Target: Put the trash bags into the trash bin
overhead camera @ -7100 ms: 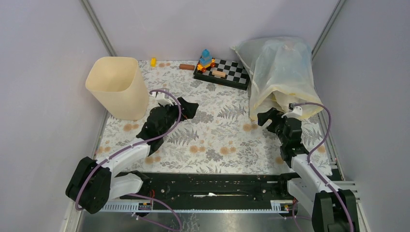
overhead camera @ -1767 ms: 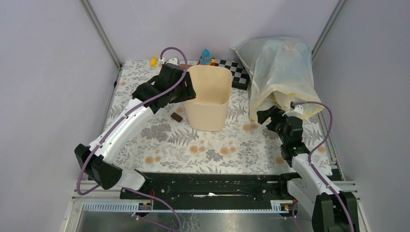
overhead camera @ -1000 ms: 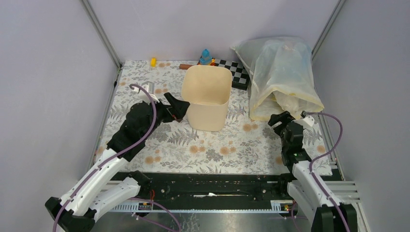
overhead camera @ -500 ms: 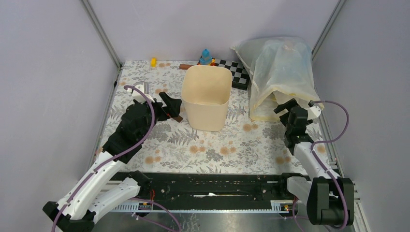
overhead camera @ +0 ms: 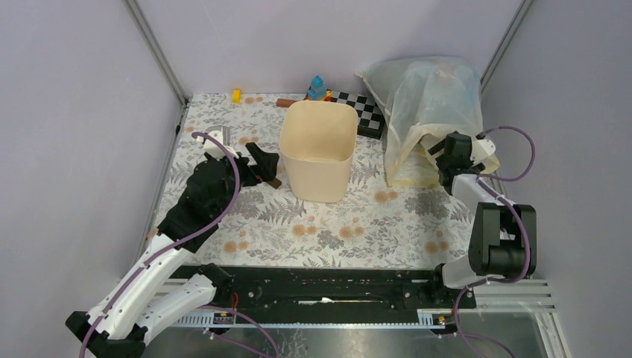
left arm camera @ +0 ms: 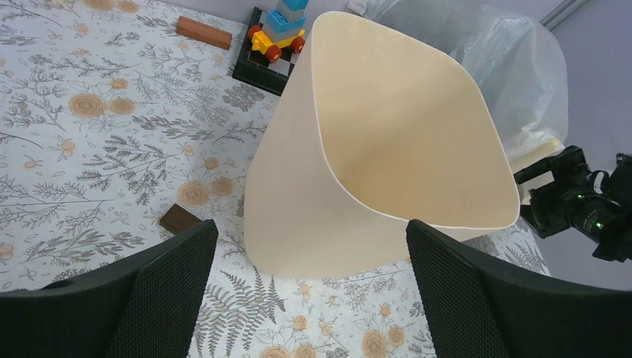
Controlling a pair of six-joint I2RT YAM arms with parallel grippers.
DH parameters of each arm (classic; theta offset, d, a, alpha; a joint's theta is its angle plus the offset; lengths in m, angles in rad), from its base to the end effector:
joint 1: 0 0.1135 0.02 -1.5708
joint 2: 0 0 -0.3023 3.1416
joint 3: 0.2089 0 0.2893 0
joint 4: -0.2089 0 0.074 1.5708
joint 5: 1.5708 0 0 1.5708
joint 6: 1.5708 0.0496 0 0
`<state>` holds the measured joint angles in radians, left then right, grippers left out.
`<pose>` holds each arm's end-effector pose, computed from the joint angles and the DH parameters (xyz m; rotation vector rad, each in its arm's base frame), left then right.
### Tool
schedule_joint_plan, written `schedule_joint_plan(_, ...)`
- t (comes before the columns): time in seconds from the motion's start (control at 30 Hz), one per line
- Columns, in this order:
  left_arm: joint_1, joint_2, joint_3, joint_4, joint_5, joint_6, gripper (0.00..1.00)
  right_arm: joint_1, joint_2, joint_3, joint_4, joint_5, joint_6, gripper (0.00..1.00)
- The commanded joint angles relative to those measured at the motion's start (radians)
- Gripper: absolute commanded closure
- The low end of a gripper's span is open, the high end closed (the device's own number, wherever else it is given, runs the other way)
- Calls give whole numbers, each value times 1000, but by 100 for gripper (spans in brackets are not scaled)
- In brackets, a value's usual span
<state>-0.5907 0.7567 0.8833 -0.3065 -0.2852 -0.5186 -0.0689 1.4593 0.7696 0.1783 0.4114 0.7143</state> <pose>0.1681 -0.0959 0.3945 -0.1476 1.7707 -0.5601 0.3449 -0.0437 0.2217 0.9996 1.7738 -0.0247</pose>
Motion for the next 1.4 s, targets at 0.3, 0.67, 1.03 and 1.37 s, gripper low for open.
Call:
schedule_joint_plan(0.3,2,51,42,55,93,23,1,-32,-185,56,-272,-127,16,100)
schedule_joint_plan(0.67,1,154,127,49,502,-55,2,-31,-581,-43,-470,-981,-18,100)
schedule_joint_plan(1.03,-102,238,144,122,626,-58,8,-22,-821,146,-660,-1064,4,99)
schedule_joint_plan(1.37,-211,375,115,242,617,45,9,-22,-795,296,-726,-1169,0,100)
